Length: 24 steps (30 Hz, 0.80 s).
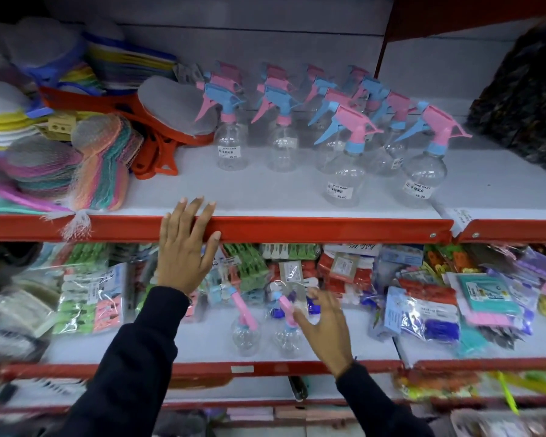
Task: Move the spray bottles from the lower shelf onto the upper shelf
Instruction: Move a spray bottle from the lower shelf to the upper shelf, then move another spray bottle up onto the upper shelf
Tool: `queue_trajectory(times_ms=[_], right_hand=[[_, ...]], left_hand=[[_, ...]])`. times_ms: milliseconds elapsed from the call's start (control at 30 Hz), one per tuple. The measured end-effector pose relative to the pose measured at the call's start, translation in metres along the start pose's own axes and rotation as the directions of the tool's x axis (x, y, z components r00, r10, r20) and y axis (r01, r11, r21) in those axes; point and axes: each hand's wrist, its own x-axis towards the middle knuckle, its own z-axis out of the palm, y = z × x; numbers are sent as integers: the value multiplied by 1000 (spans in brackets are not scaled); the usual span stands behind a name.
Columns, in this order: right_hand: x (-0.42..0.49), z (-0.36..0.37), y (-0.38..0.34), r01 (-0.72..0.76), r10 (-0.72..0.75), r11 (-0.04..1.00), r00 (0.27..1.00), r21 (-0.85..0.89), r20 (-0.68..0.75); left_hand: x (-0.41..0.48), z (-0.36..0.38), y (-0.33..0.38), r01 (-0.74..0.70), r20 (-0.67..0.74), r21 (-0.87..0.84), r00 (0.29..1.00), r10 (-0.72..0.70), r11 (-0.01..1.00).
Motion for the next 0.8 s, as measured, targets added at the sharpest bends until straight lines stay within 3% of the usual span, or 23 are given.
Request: queue_trajectory(times_ms=[133,267,400,533,800], right_hand=[[-3,30,25,-134,148,988,963,-78,224],[0,43,33,-145,148,989,965,-29,217],[-1,30,26,-200,177,965,974,169,139],[-5,-2,1,-139,142,954,990,265,9],[19,-75,-94,216,-101,867,958,448,-267]], left_hand=[[0,2,0,0,-14,-8,1000,0,1000],[0,2,-1,-12,-25,-4,1000,12,1000],[0,3,0,-10,-36,-20,999,10,1000],[0,4,1,0,-43,-40,999,-2,999],[2,6,-1,-7,-36,-51,999,6,999]])
